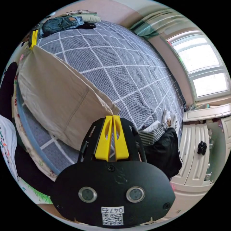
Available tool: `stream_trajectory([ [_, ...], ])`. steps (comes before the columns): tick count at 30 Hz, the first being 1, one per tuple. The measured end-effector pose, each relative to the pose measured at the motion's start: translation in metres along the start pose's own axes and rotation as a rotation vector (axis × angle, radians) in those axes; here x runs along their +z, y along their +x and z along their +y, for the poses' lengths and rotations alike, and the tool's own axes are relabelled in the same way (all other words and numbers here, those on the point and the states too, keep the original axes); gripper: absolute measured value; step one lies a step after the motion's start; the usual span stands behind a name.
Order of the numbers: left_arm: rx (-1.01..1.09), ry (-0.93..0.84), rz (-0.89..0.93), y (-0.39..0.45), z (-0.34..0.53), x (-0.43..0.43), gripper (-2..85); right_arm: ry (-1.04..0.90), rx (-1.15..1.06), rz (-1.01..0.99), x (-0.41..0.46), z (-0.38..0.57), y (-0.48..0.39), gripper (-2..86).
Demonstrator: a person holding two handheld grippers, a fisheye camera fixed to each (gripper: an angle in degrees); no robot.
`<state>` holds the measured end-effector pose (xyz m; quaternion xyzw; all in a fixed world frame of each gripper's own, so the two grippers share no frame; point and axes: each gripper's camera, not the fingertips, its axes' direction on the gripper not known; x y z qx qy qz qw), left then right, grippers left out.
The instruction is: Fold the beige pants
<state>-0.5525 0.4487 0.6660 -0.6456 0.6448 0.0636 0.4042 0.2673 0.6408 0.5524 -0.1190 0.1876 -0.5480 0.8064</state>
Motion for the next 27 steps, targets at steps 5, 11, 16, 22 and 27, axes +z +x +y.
stream_trajectory([
  [5, -0.02, 0.023, -0.049, -0.03, -0.011, -0.011, 3.5, -0.092, -0.047, 0.012, 0.054, -0.057, 0.009, -0.3],
  [11, -0.106, 0.067, -0.225, -0.054, 0.003, -0.04, 8.9, -0.164, -0.004, 0.034, 0.096, -0.072, 0.007, 1.9],
  [16, -0.056, 0.277, -0.267, -0.012, 0.038, -0.079, 4.2, 0.052, 0.248, 0.058, 0.054, -0.041, 0.035, 1.9],
  [22, -0.104, 0.197, -0.437, 0.021, 0.035, -0.044, -0.3, 0.14, 0.187, -0.065, 0.029, -0.002, -0.003, 1.5],
  [27, -0.239, 0.094, -0.414, -0.028, 0.018, -0.011, 0.0, -0.055, 0.112, -0.017, 0.075, 0.008, -0.042, 0.8],
])
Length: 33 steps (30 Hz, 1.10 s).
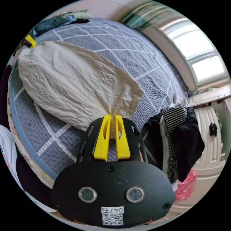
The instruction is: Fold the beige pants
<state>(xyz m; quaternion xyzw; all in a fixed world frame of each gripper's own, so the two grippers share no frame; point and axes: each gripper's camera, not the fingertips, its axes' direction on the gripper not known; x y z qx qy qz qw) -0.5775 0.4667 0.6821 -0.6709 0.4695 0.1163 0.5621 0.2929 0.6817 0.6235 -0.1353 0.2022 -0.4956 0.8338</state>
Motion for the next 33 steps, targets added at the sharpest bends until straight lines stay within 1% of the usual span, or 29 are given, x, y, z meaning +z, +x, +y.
stream_trajectory([
  [3, -0.063, 0.056, 0.072, -0.014, 0.004, -0.013, 2.0, 0.025, 0.131, -0.095, 0.002, 0.008, 0.018, 0.3],
  [4, -0.063, 0.081, 0.072, -0.014, 0.007, -0.019, 2.3, 0.078, 0.173, -0.098, -0.01, 0.012, 0.022, 0.2],
  [5, -0.059, 0.127, 0.063, -0.012, 0.015, -0.033, 3.0, 0.175, 0.193, -0.104, -0.028, 0.017, 0.021, 0.1],
  [6, -0.049, 0.173, 0.052, -0.007, 0.023, -0.047, 3.2, 0.214, 0.193, -0.114, -0.037, 0.018, 0.019, 0.1],
  [8, -0.016, 0.227, 0.066, 0.002, 0.034, -0.061, 3.3, 0.319, 0.113, -0.179, -0.069, 0.018, -0.006, 0.1],
  [9, 0.024, 0.235, 0.103, 0.01, 0.037, -0.063, 3.5, 0.342, 0.086, -0.192, -0.077, 0.018, -0.015, 0.1],
  [11, 0.08, 0.21, 0.151, 0.023, 0.037, -0.056, 4.1, 0.432, -0.021, -0.234, -0.101, 0.019, -0.058, 0.2],
  [12, 0.102, 0.191, 0.147, 0.03, 0.034, -0.048, 4.7, 0.446, -0.037, -0.24, -0.105, 0.02, -0.069, 0.2],
  [14, 0.113, 0.163, 0.109, 0.035, 0.028, -0.035, 5.0, 0.447, -0.066, -0.262, -0.11, 0.025, -0.105, 0.6],
  [16, 0.134, 0.14, 0.128, 0.037, 0.019, -0.025, 5.3, 0.418, -0.054, -0.27, -0.103, 0.028, -0.122, 0.9],
  [18, 0.153, 0.129, 0.163, 0.037, 0.005, -0.015, 5.6, 0.401, -0.027, -0.33, -0.092, 0.027, -0.128, 1.2],
  [20, 0.118, 0.098, 0.115, 0.03, -0.008, -0.006, 5.3, 0.397, 0.01, -0.409, -0.082, 0.019, -0.125, 2.0],
  [22, 0.071, 0.056, 0.075, 0.017, -0.019, 0.004, 4.5, 0.364, 0.021, -0.389, -0.075, 0.01, -0.124, 2.6],
  [24, 0.037, 0.032, 0.125, 0.001, -0.029, 0.013, 2.5, 0.357, 0.023, -0.369, -0.072, 0.005, -0.122, 3.1],
  [26, 0.02, 0.036, 0.162, -0.007, -0.033, 0.018, 1.1, 0.376, 0.043, -0.352, -0.074, 0.004, -0.119, 3.3],
  [28, 0.006, 0.046, 0.161, -0.014, -0.035, 0.025, 0.2, 0.391, 0.057, -0.337, -0.075, 0.002, -0.118, 3.4],
  [33, -0.024, 0.111, 0.24, -0.024, -0.035, 0.04, -0.6, 0.357, 0.076, -0.395, -0.07, -0.012, -0.114, 0.6],
])
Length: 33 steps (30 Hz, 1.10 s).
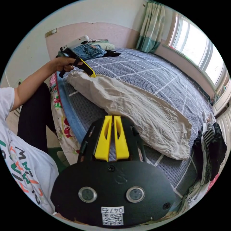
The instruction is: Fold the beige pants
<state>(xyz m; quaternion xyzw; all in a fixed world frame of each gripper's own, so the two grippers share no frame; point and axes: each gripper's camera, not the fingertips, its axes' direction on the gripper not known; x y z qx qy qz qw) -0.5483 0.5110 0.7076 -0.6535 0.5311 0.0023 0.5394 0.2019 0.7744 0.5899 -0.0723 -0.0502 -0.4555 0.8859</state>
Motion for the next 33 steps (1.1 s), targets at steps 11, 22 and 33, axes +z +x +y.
stream_trajectory([
  [11, 0.156, -0.063, 0.04, 0.026, -0.005, 0.007, 4.4, -0.054, -0.04, -0.204, -0.039, 0.035, 0.02, -0.3],
  [22, 0.31, -0.021, -0.221, 0.133, 0.029, 0.015, 6.8, 0.093, -0.073, -0.134, -0.073, 0.046, 0.022, -0.1],
  [33, 0.212, -0.087, -0.11, 0.131, 0.021, 0.076, 6.6, -0.03, 0.015, -0.223, -0.029, 0.057, 0.054, -0.1],
])
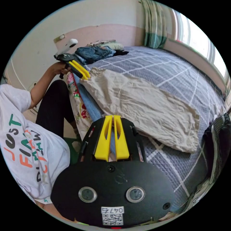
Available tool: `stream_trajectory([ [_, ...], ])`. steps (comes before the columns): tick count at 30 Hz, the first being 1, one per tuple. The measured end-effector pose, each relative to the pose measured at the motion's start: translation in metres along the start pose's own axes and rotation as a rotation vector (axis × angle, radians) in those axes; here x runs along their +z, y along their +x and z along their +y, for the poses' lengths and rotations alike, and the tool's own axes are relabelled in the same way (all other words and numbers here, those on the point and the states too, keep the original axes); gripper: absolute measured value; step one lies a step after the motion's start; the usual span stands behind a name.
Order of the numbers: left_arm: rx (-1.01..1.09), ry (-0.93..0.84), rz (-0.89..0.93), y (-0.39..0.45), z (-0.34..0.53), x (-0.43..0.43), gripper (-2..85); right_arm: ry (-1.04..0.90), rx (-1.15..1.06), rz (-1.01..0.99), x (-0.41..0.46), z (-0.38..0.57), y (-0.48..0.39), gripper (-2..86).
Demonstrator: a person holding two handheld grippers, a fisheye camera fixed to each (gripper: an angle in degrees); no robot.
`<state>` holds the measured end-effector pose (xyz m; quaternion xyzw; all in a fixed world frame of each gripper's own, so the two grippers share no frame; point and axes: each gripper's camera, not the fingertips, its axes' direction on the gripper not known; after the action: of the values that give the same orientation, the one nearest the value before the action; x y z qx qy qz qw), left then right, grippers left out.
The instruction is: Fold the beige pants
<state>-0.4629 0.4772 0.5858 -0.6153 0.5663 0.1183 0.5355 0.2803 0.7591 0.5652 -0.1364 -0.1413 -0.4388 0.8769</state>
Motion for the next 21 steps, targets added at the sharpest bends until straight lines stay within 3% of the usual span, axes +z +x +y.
stream_trajectory([
  [4, 0.027, 0.11, -0.089, 0.022, -0.008, -0.016, 6.7, 0.133, -0.061, 0.079, -0.031, -0.003, -0.008, -0.2],
  [6, 0.025, 0.131, -0.122, 0.029, -0.024, -0.012, 6.7, 0.067, -0.08, 0.105, -0.019, -0.004, -0.005, 0.0],
  [8, 0.02, 0.061, -0.14, 0.028, -0.04, 0.006, 6.8, -0.054, -0.052, 0.076, 0.001, 0.0, 0.006, 0.3],
  [9, 0.004, -0.014, -0.169, 0.025, -0.049, 0.022, 6.9, -0.027, -0.032, 0.067, -0.002, 0.003, 0.009, 0.4],
  [11, -0.014, -0.081, -0.217, 0.022, -0.057, 0.038, 6.8, 0.119, 0.082, 0.132, -0.036, 0.021, 0.024, 1.3],
  [14, 0.034, -0.009, -0.208, 0.037, -0.071, 0.032, 7.1, 0.266, 0.315, 0.328, -0.08, 0.063, 0.062, 4.1],
  [17, 0.165, 0.108, -0.132, 0.072, -0.105, 0.024, 7.2, 0.245, 0.488, 0.406, -0.095, 0.095, 0.112, 6.8],
  [21, 0.363, 0.151, -0.07, 0.129, -0.185, 0.051, 7.5, 0.223, 0.56, 0.413, -0.091, 0.106, 0.155, 8.7],
])
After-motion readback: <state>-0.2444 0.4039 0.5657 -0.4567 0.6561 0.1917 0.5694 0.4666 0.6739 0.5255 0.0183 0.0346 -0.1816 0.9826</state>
